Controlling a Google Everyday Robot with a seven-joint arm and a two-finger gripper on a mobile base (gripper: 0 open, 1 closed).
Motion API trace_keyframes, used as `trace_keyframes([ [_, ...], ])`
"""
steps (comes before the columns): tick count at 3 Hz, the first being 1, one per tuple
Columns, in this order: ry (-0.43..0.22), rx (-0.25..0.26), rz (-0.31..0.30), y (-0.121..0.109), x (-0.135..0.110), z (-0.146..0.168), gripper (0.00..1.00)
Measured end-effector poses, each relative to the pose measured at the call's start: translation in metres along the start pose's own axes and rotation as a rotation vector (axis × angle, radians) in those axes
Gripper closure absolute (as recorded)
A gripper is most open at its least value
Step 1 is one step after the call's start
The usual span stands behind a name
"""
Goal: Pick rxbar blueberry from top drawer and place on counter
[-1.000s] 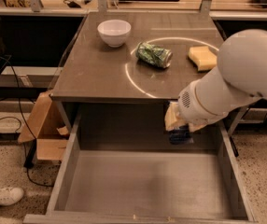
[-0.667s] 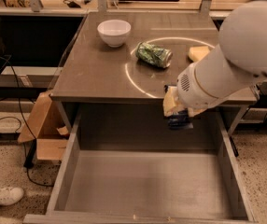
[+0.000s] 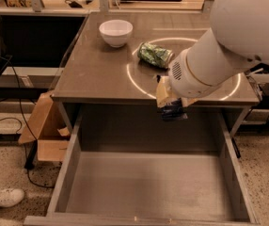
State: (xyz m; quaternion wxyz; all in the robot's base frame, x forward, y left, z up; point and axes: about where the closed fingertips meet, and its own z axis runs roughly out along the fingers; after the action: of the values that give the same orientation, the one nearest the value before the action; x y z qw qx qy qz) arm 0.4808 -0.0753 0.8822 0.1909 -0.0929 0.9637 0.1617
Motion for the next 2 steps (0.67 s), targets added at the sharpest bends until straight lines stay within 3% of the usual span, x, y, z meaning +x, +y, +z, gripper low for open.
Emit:
trace_keyframes([
  [2,-0.022,0.025,-0.064,-0.003,-0.041,-0.001,1.0],
])
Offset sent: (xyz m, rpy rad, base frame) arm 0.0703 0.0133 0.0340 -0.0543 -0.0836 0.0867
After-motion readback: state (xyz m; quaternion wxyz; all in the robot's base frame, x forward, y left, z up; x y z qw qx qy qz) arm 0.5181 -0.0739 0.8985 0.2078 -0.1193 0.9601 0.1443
